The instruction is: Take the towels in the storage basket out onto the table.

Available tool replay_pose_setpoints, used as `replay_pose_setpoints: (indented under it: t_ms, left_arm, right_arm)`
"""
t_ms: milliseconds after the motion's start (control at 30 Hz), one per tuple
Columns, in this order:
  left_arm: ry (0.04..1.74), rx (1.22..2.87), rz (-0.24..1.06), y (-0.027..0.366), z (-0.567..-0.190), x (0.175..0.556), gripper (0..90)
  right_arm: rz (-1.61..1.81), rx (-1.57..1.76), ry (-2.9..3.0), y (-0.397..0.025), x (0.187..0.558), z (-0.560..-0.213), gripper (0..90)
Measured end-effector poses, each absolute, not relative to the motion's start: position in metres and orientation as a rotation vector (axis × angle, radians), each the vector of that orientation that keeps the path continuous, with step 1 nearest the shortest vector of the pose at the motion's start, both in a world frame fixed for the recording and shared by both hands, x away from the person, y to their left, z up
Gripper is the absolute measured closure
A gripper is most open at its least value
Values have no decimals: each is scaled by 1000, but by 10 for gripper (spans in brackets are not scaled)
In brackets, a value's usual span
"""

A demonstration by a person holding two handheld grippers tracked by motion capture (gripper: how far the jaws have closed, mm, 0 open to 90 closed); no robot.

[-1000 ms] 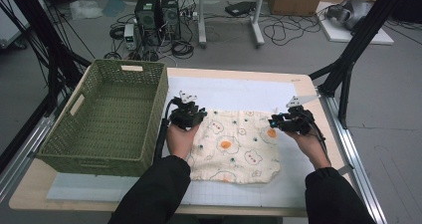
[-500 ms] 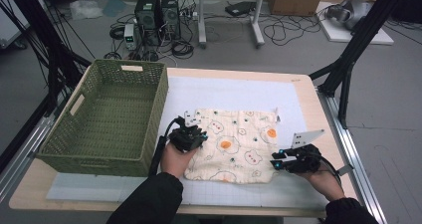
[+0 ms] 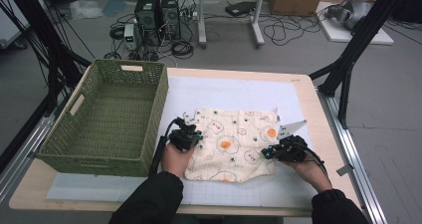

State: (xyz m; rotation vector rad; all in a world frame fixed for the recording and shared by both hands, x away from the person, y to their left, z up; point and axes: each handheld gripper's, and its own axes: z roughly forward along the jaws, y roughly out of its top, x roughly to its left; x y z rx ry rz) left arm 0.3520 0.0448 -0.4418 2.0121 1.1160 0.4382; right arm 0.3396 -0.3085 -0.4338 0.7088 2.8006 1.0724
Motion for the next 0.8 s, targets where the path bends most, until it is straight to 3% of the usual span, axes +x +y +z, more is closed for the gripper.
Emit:
replay_pose_setpoints:
  t_ms: [133,567,800]
  left_arm:
    - [1067,1992,440,48,-432,343,846]
    - [951,2002,411,62,-420,298,786]
    - [925,2044,382,62,-425,284,740]
  right_arm:
    - [1093,713,2763,-312,335,-429,793]
    - [1290,535,2683,-332,266,-408,785]
    - [1179,563,2768,-324,273,-431,730]
